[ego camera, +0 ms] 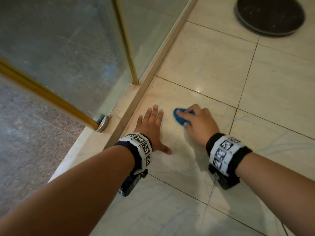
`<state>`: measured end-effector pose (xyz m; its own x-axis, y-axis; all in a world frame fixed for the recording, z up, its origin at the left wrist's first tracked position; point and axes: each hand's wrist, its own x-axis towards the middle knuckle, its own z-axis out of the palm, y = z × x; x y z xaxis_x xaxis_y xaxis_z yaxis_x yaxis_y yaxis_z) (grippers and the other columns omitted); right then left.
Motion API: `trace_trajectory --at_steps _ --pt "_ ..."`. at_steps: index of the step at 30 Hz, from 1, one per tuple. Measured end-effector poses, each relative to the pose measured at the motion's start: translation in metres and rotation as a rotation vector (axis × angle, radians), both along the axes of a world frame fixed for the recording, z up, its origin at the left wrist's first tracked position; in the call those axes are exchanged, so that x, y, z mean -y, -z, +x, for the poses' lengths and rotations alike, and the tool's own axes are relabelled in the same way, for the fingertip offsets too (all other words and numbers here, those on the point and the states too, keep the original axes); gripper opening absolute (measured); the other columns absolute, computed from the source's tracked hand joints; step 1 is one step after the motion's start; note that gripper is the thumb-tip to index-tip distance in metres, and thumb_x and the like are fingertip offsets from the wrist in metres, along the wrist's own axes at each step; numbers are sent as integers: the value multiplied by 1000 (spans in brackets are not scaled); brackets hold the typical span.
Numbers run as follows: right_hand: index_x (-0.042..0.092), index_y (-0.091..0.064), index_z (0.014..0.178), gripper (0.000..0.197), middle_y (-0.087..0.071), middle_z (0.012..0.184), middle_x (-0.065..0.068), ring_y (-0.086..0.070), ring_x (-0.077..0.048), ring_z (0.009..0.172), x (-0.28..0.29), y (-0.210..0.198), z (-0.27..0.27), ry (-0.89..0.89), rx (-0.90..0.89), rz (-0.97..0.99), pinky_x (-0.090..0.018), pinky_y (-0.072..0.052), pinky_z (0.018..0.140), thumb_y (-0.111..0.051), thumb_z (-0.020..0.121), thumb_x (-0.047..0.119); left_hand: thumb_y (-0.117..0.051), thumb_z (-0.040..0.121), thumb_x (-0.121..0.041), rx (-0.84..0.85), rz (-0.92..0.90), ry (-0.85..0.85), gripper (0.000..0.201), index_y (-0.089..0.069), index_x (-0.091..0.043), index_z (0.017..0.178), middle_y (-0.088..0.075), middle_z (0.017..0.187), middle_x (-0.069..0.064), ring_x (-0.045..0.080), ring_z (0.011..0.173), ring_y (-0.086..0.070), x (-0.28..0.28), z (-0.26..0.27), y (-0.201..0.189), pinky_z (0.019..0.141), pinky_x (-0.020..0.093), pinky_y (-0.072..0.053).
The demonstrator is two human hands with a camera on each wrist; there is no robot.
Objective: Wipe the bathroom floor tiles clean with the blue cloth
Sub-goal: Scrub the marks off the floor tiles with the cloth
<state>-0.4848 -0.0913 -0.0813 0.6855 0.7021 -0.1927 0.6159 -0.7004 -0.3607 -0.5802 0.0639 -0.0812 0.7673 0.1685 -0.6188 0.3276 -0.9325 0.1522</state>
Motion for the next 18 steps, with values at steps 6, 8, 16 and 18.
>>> trace_trajectory --at_steps 6,8,16,18 --pt "37 -48 132 42 -43 125 4 -40 -24 110 8 1 22 -66 -19 18 -34 -39 93 -49 94 20 -72 61 -72 9 -1 0 142 23 -14 149 33 155 6 23 145 24 0 0 0 119 44 6" --pt "32 -49 133 41 -43 127 1 -39 -27 112 13 5 42 252 -44 86 -31 -36 96 -48 95 17 -73 60 -73 15 1 -2 143 23 -15 149 33 155 5 23 145 24 -1 -1 1 118 44 6" --pt "36 -41 138 53 -43 129 1 -40 -27 105 -6 6 6 -272 91 -14 -34 -40 84 -48 91 10 -71 61 -74 19 7 1 142 23 -15 149 33 155 6 23 145 24 -1 -1 2 120 45 5" --pt "33 -44 136 48 -42 125 -1 -37 -27 109 -13 5 35 38 5 -5 -35 -40 91 -45 94 10 -73 60 -73 23 4 -7 143 23 -15 149 32 155 5 23 145 23 0 -1 1 119 44 5"
